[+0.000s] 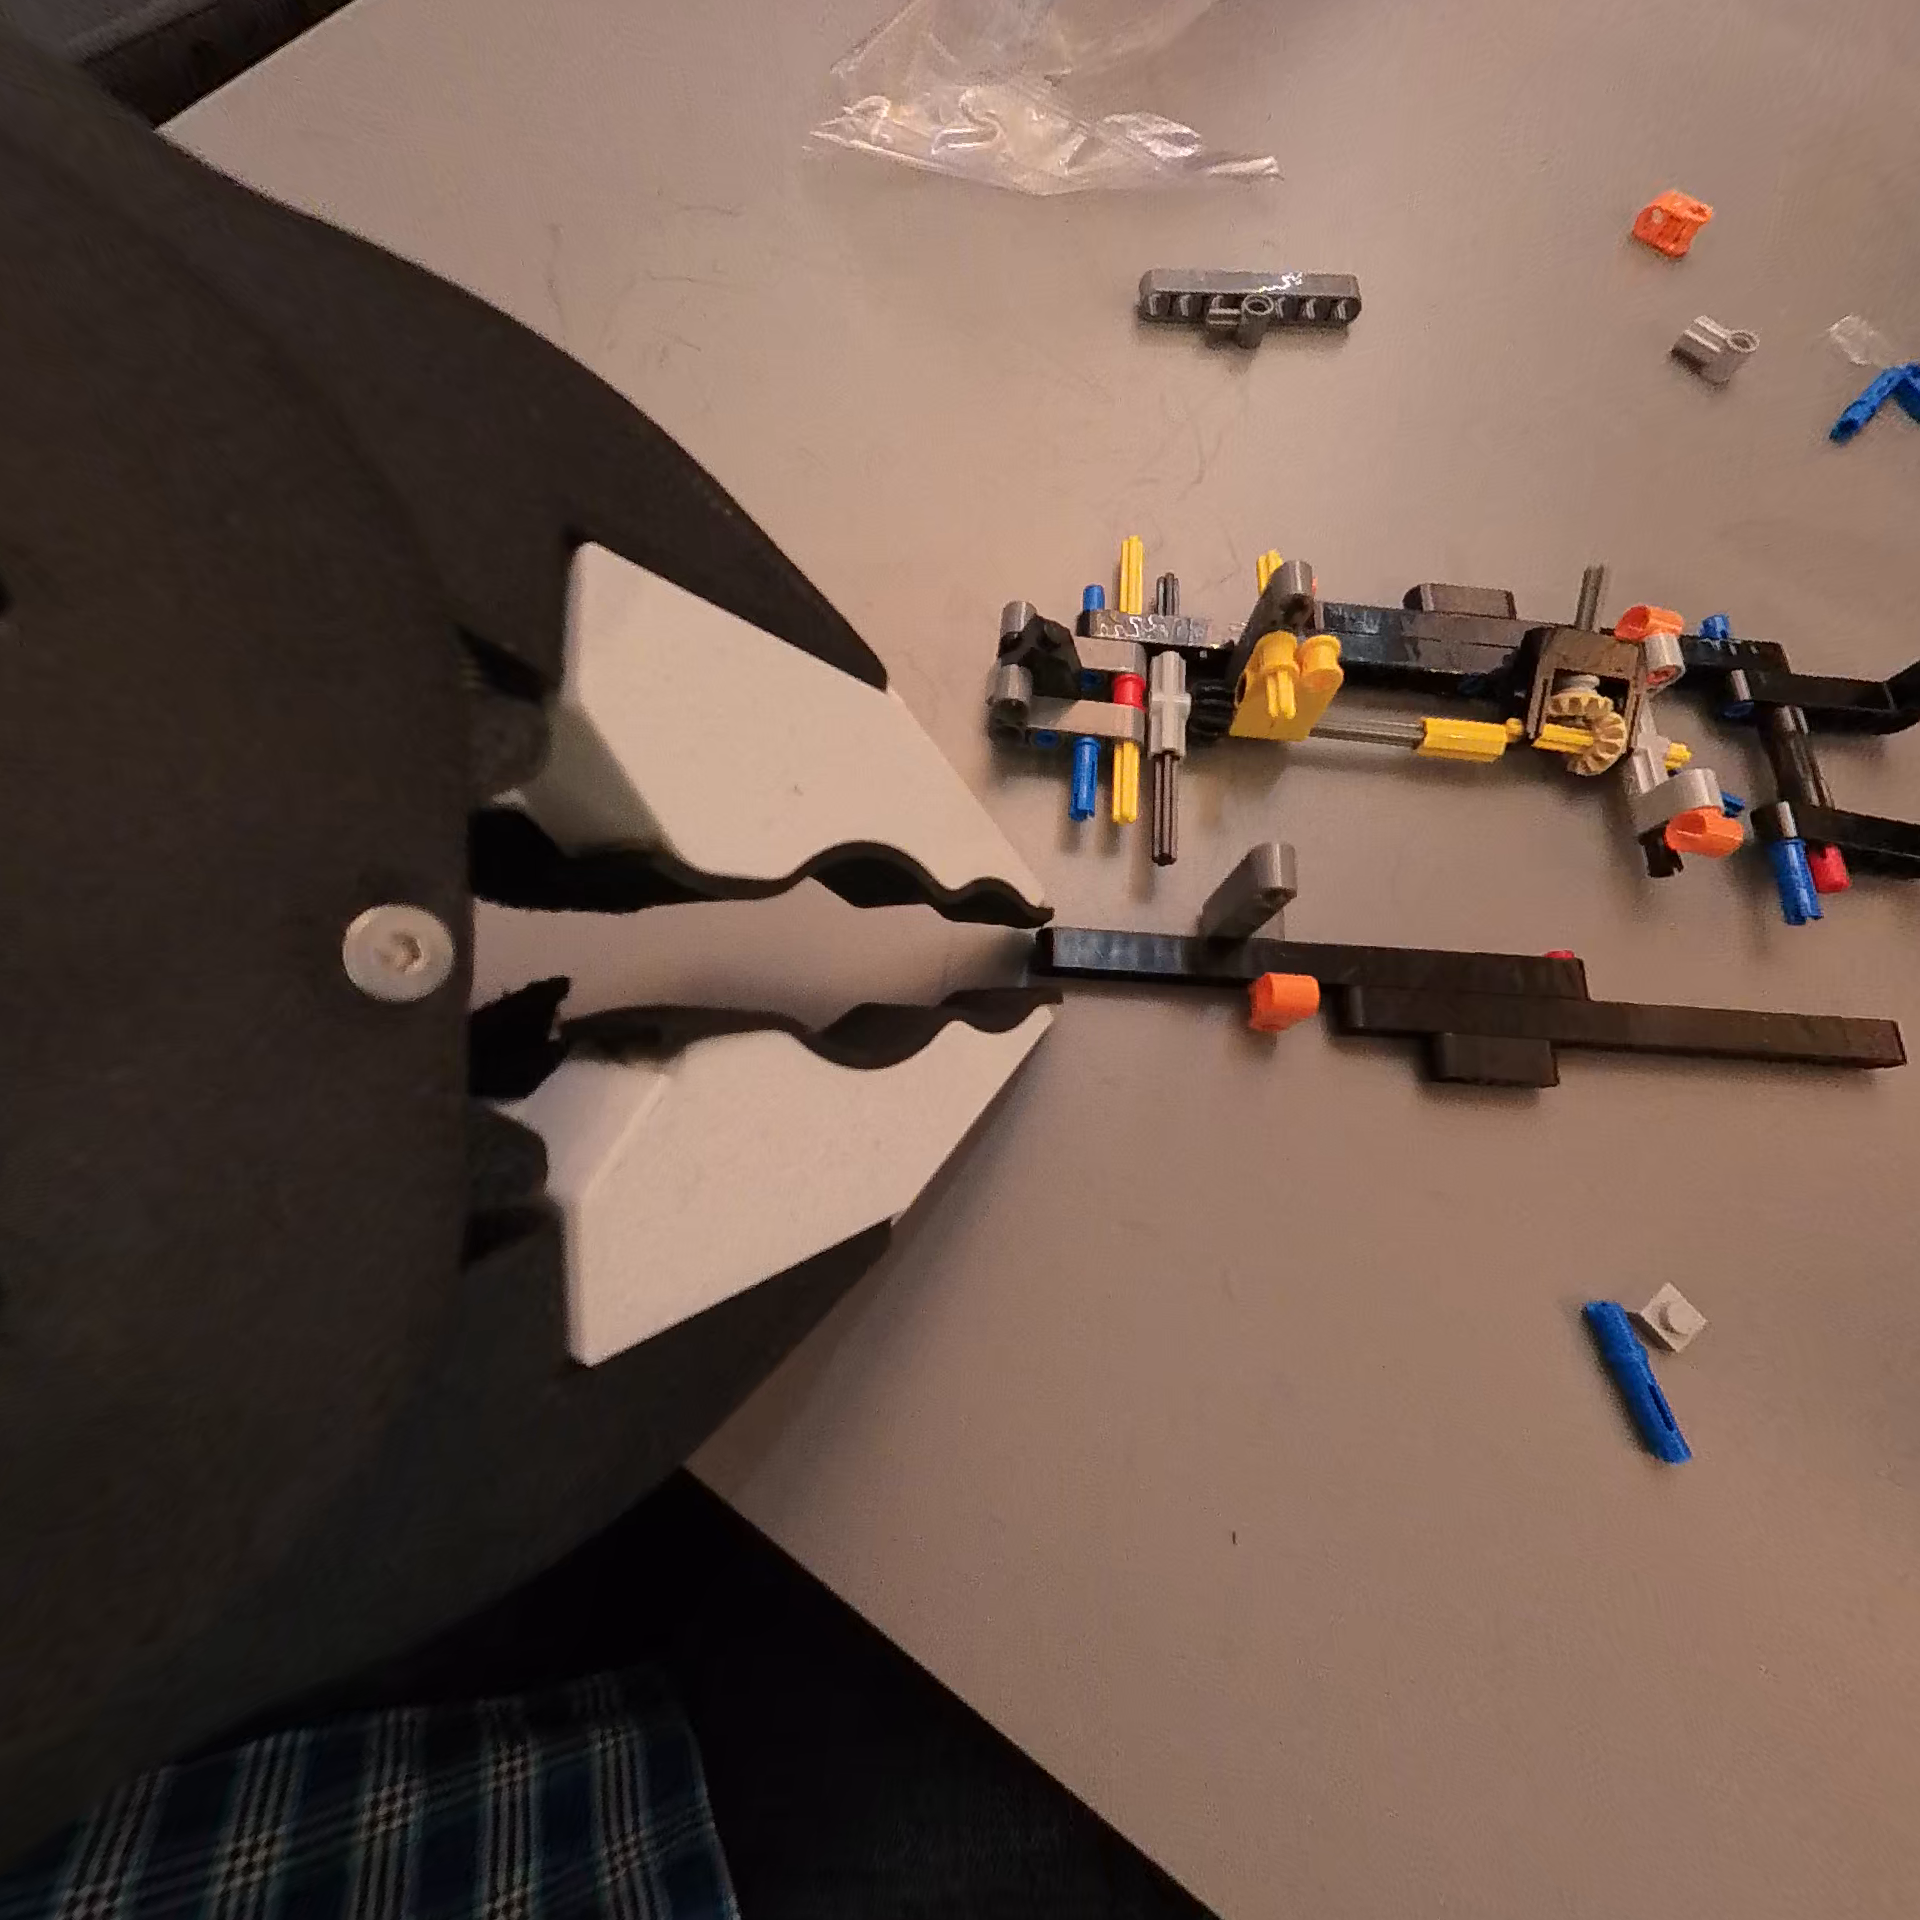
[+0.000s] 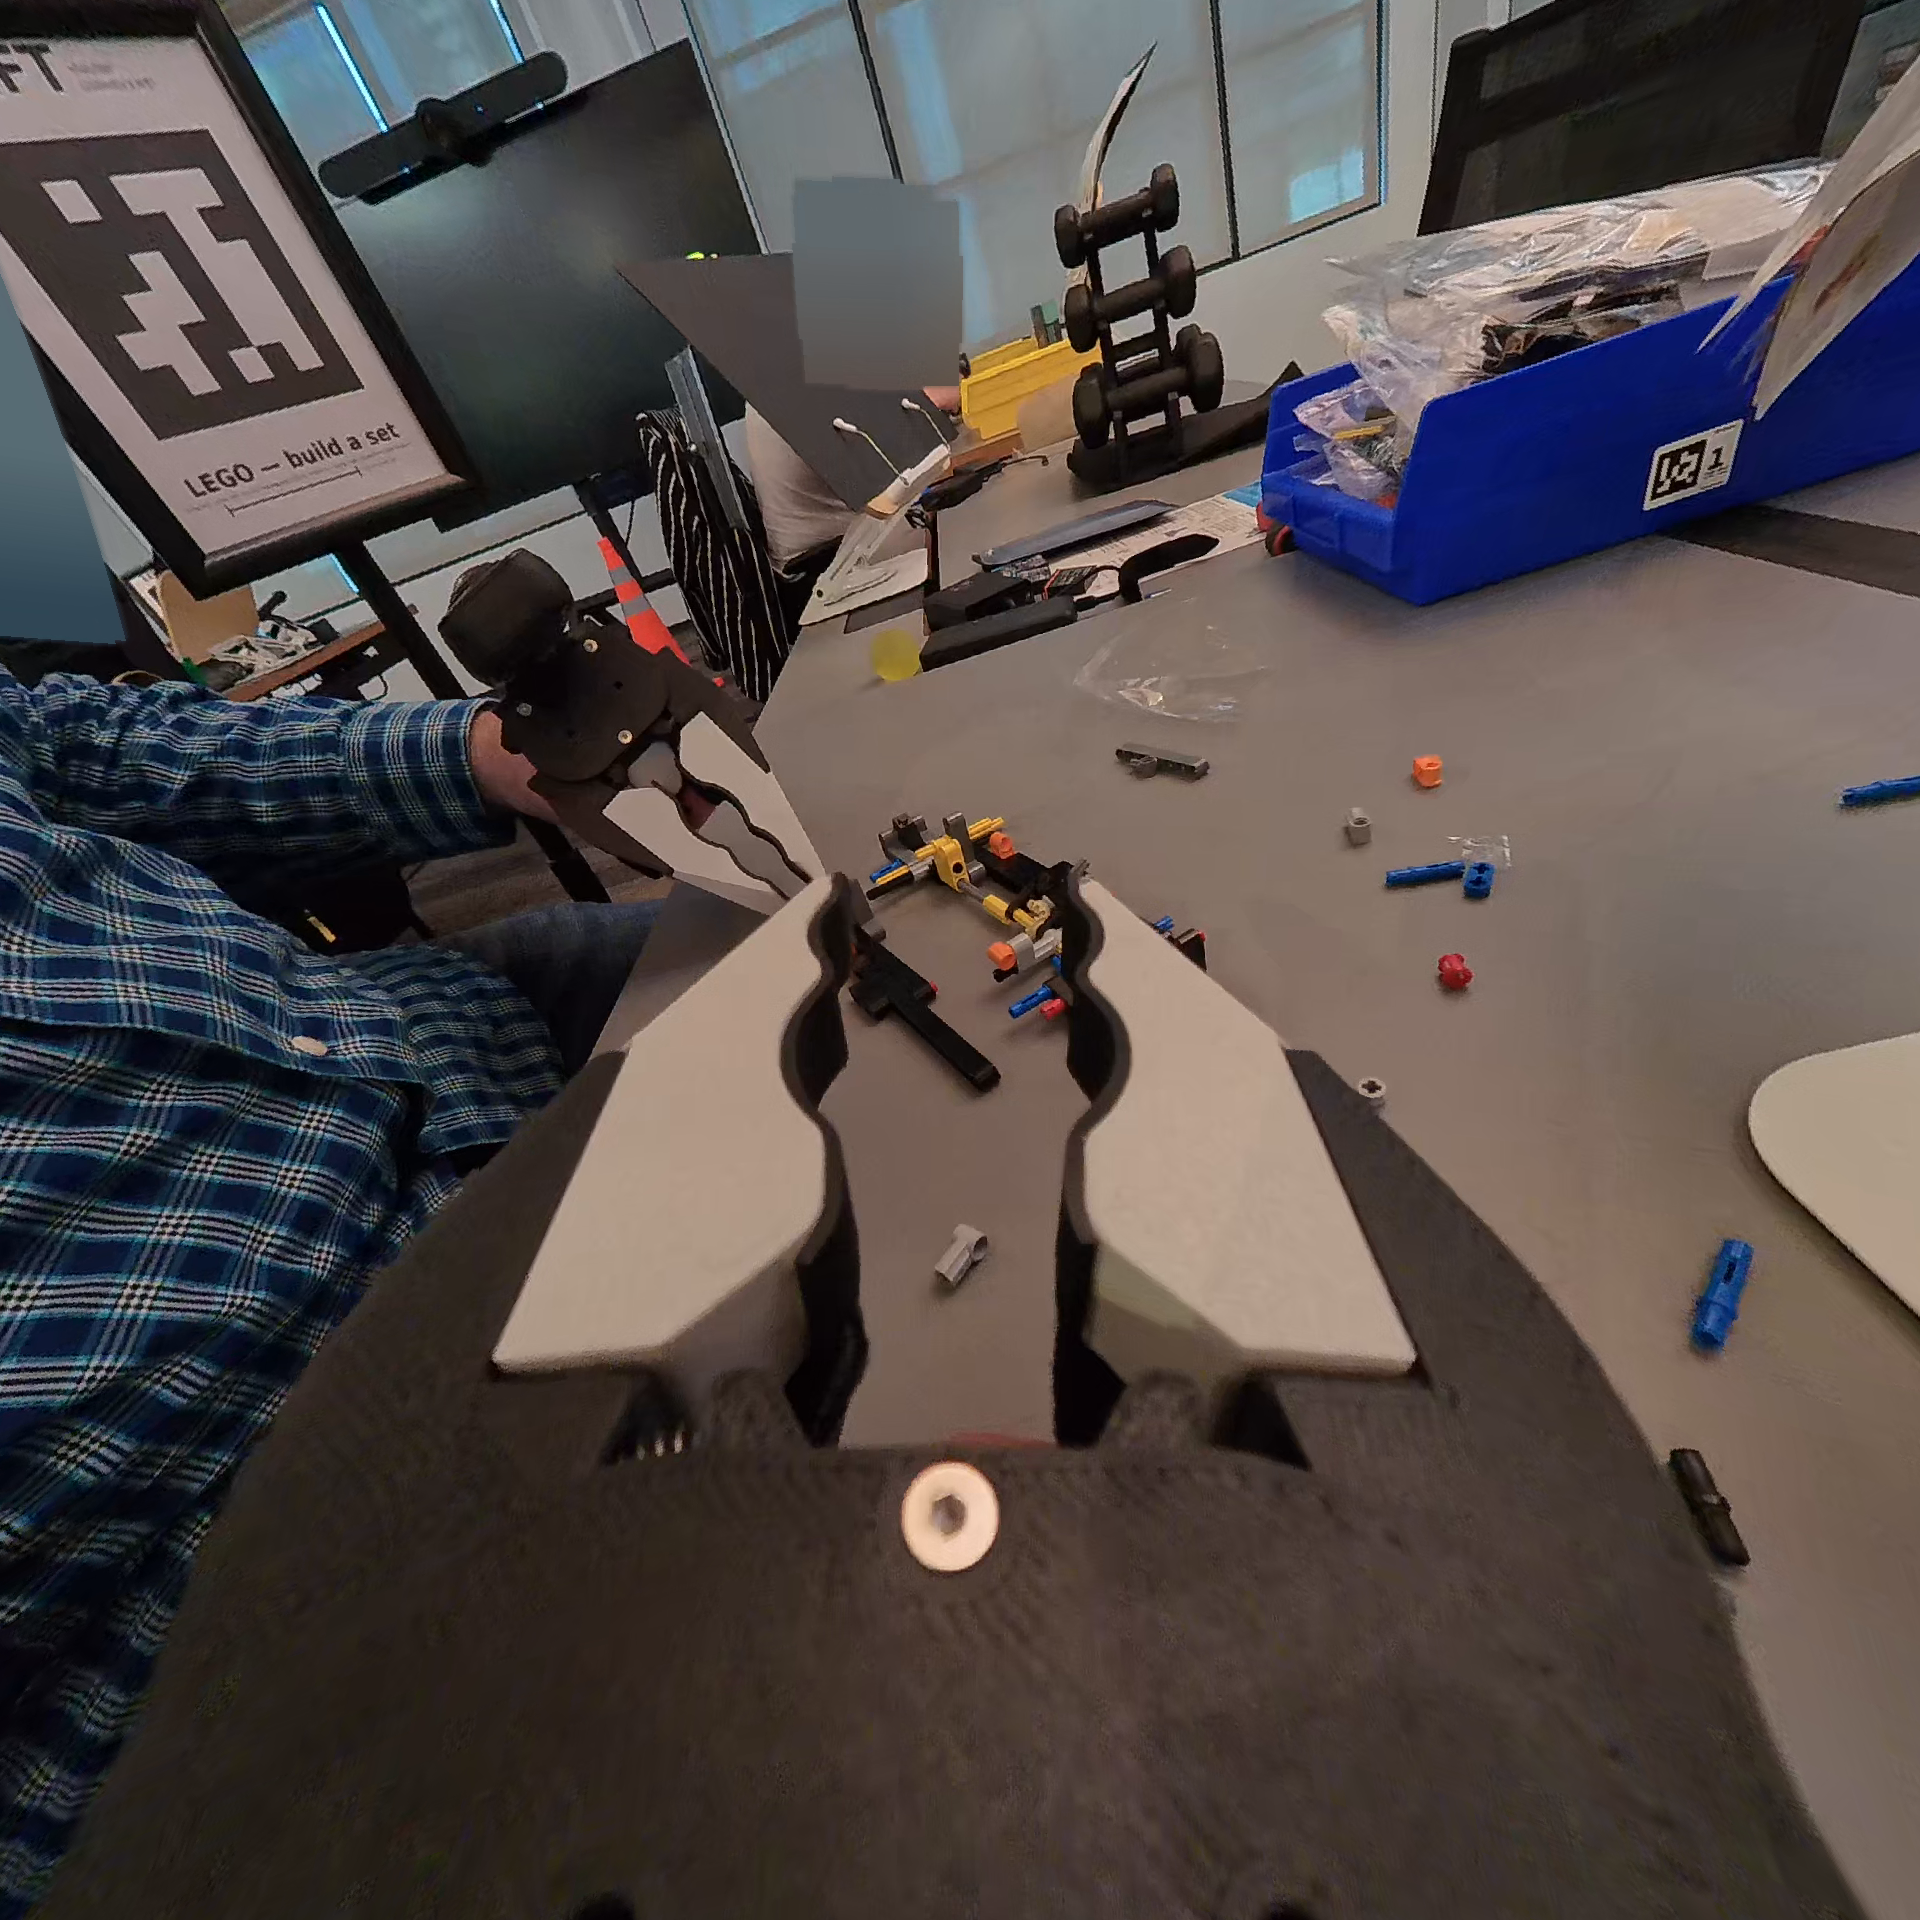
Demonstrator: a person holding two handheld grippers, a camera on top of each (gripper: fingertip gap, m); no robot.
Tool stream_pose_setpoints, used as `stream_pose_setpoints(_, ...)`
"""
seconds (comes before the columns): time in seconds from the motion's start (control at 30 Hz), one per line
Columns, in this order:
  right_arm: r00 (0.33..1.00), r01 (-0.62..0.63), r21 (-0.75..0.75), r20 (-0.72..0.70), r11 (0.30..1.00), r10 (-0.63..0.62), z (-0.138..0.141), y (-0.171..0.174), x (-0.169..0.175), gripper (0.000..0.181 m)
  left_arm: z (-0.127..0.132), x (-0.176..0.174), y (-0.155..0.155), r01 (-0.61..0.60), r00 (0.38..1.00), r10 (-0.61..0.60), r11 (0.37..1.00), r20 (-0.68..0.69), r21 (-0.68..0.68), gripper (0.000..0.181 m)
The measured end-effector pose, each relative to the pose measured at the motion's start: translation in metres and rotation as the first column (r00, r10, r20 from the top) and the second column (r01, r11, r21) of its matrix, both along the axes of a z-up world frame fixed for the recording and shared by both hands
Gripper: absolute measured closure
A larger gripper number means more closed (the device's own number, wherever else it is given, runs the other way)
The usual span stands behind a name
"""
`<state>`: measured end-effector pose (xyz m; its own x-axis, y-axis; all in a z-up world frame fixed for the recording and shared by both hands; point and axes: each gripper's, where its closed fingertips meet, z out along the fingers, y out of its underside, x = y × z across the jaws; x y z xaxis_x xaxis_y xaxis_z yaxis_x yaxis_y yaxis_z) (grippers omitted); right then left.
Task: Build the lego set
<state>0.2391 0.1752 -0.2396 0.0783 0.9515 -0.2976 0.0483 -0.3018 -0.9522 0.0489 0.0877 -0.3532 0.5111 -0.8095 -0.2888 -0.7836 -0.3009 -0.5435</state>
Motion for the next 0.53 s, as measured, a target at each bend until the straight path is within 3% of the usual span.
stream_pose_setpoints(0.53, 0.97, -0.067, 0.042, 0.236, 0.997, 0.055, -0.041, -0.015, -0.015, 0.143, 0.0, -0.001, 0.0, -0.003, 1.0, 0.003, 1.0, 0.003, -0.006, 0.169)
